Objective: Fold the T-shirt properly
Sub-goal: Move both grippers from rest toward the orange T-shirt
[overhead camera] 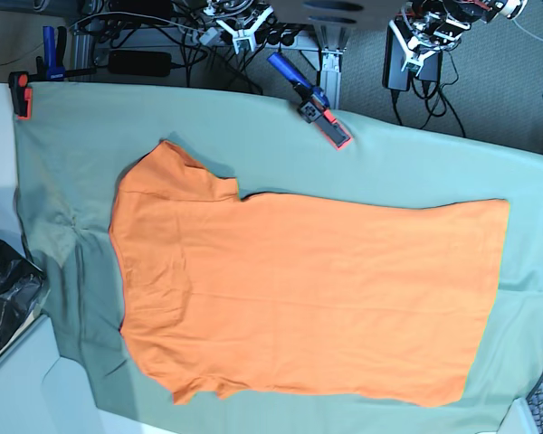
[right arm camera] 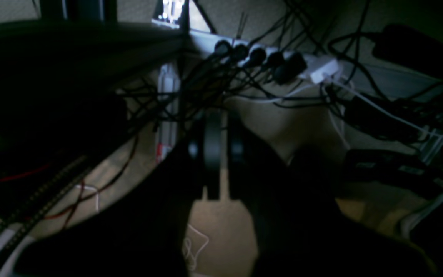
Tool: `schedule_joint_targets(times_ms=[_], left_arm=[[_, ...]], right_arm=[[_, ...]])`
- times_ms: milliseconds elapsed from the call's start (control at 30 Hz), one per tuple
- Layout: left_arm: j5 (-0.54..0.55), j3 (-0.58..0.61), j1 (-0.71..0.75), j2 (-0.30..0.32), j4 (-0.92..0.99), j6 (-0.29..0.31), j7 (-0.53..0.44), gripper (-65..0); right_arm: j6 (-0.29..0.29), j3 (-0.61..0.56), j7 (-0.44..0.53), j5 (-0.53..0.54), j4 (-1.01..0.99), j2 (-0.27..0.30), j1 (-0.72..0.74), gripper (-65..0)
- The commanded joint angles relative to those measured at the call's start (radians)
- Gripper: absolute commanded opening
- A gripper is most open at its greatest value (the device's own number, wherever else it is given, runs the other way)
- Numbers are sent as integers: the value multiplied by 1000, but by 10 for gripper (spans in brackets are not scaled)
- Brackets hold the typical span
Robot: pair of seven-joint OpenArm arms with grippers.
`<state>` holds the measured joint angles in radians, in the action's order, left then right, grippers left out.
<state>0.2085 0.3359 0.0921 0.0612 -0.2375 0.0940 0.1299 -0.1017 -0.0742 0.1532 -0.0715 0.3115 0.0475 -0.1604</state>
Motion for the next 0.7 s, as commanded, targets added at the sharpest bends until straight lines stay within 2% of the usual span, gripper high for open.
schedule_joint_targets(times_ms=[0, 433, 533, 600, 667], left_arm=[[-1, 2, 6, 0, -6, 8, -6, -601], [0, 2, 6, 0, -6, 8, -5, -600], [0, 2, 9, 6, -6, 8, 32, -601], [1, 2, 23, 18, -6, 40, 35, -601], [22, 2, 47, 44, -26, 126, 26, -601]], right_arm=[[-59, 1, 13, 0, 6, 3, -3, -627], [-60, 1, 76, 0, 6, 3, -3, -627], [-60, 1, 75, 0, 6, 12, -18, -627], [-60, 1, 75, 0, 14, 31, -45, -627], [-60, 1, 75, 0, 42, 55, -88, -627]])
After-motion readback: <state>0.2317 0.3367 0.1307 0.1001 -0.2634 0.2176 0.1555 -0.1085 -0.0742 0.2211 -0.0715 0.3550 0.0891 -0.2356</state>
